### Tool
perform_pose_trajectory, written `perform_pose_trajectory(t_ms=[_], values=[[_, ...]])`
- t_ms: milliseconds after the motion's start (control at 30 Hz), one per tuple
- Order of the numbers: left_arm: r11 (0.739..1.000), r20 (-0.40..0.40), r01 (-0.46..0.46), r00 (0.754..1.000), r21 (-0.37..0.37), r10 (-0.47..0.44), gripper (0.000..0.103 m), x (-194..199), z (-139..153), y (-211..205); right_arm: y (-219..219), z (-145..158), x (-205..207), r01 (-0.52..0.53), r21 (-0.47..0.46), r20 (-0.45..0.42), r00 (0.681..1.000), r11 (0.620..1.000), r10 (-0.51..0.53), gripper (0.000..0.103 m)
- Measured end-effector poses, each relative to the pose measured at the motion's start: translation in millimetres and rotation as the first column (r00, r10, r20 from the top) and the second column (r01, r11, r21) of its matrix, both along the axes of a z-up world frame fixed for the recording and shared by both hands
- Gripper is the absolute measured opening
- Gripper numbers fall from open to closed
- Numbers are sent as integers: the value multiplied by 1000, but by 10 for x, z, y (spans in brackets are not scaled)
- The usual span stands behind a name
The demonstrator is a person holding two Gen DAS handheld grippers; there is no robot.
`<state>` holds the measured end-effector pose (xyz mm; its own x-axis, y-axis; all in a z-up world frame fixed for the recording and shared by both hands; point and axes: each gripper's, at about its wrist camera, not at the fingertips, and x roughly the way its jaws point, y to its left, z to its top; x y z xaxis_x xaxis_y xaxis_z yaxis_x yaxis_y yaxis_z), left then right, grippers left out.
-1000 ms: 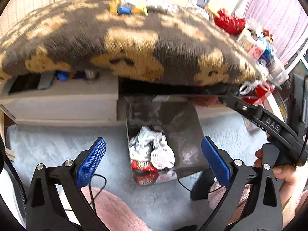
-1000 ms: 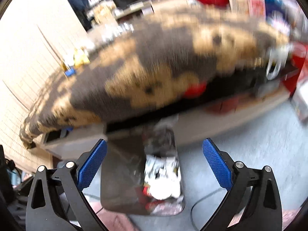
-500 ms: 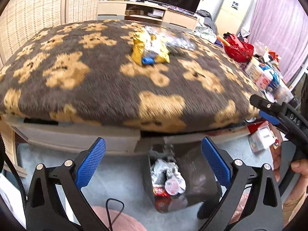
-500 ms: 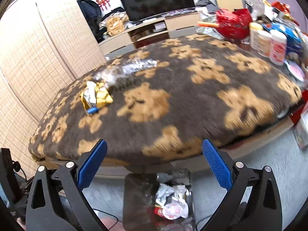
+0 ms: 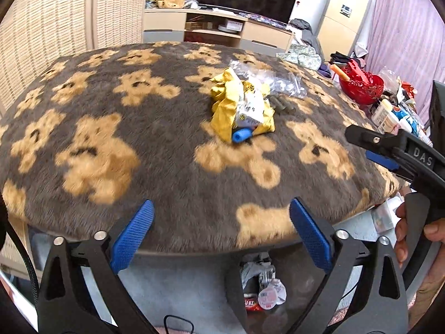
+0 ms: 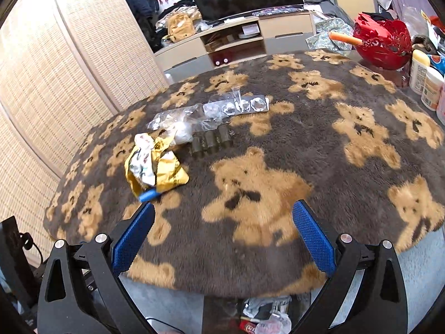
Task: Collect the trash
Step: 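Move both open grippers back over the trash on the table, then grasp the blue-capped white tube with the left gripper while the right grasps the three brown vials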
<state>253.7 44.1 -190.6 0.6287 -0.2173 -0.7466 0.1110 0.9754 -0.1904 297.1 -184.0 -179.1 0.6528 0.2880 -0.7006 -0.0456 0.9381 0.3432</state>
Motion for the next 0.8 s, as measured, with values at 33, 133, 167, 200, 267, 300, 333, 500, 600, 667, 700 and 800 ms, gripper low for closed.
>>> perform_pose_trajectory(t_ms=[33,133,167,200,267,300,333,500,600,667,700,800], values=[[1000,0,9,1000,-5,-9,85,43,2,-16,-17,-6,27,6,2,-2,1000,1000,-6,99],[999,11,35,999,-21,-35,79,150,1,-99,-82,-40,98,20,1,-7,1000,1000,-20,99],[999,10,41,999,-25,-41,74,179,-5,-115,-92,-54,118,22,0,-10,1000,1000,-22,99],[998,6,56,998,-33,-55,67,230,-19,-146,-120,-84,159,26,-1,-18,1000,1000,-26,99],[996,5,86,996,-40,-86,57,324,-36,-196,-170,-136,226,32,2,-32,999,999,-32,98],[995,8,94,996,-37,-94,52,359,-39,-211,-187,-152,258,33,2,-37,999,999,-33,97],[994,12,102,995,-32,-101,49,400,-41,-231,-212,-166,290,35,2,-42,999,999,-35,96],[986,29,168,985,1,-168,26,591,-46,-329,-278,-197,395,37,-1,-50,998,999,-37,95],[982,30,186,982,22,-186,23,660,-47,-377,-313,-208,437,39,8,-52,998,999,-39,95],[982,31,183,982,38,-185,23,718,-51,-394,-321,-218,477,33,15,-59,998,999,-32,95],[982,32,179,983,51,-181,23,750,-54,-398,-318,-220,493,26,16,-60,998,1000,-25,95],[980,27,189,981,63,-191,23,815,-73,-409,-303,-206,529,16,10,-53,998,1000,-16,95]])
